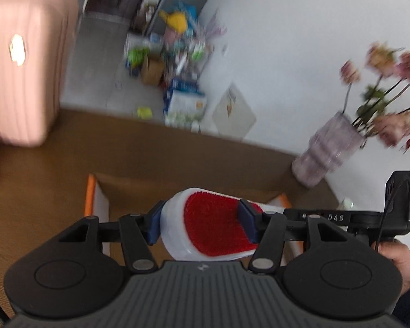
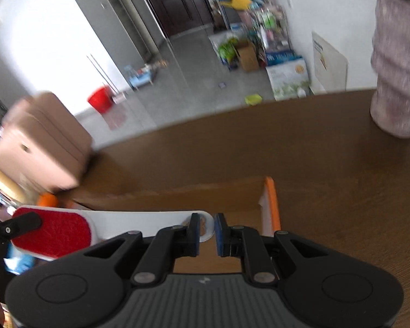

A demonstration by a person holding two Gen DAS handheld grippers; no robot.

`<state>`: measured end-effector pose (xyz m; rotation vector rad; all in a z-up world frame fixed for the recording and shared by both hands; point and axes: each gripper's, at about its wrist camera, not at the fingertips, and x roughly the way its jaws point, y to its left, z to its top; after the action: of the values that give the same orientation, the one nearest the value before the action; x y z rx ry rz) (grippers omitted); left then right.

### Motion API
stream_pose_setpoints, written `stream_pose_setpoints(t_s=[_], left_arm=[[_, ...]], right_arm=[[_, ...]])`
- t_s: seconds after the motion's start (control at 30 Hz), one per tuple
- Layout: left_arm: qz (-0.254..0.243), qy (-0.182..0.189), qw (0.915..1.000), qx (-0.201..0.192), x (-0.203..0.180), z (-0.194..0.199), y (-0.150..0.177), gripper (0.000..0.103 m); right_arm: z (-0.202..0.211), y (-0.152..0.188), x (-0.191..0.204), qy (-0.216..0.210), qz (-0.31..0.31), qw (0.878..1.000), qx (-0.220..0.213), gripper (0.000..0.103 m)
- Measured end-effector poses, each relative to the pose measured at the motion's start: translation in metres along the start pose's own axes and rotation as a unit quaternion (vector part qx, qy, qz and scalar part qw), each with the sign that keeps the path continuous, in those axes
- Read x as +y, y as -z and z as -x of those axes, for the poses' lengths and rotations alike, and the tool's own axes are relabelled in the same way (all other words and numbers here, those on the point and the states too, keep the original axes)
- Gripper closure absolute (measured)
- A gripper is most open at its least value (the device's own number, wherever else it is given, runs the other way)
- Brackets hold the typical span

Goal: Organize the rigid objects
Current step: 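Lift the lint brush with the left tool and carry it over the box, then lower the lint brush into the box and open the left tool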

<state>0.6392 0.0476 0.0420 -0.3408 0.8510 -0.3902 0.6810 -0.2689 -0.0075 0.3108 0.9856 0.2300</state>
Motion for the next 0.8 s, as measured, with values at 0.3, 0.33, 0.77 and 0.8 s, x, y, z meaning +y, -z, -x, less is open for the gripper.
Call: stream_pose_setpoints(t_s=[0.3, 0.33, 0.77, 0.8], left_arm=[[-0.030, -0.078, 0.9959, 0.035, 0.026, -0.053, 0.017, 0.059], [-0.031, -0.089, 0.9949, 0.034, 0.027, -0.053, 0.016, 0.056], [-0.089, -0.156, 0.9823, -0.054, -0.025, 0.034, 0.022, 0.000], [-0.097, -0.162, 0.9791, -0.075, -0.031, 0.047, 0.028, 0.000]], right_arm=[[-0.026, 0.014, 0.024, 0.029, 0.070, 0.997, 0.013, 0.092], [-0.025, 0.014, 0.025, 0.037, 0.075, 0.996, 0.012, 0.092], [0.071, 0.040, 0.027, 0.054, 0.099, 0.991, -0.067, 0.060], [0.085, 0.049, 0.033, 0.063, 0.118, 0.988, -0.083, 0.056]])
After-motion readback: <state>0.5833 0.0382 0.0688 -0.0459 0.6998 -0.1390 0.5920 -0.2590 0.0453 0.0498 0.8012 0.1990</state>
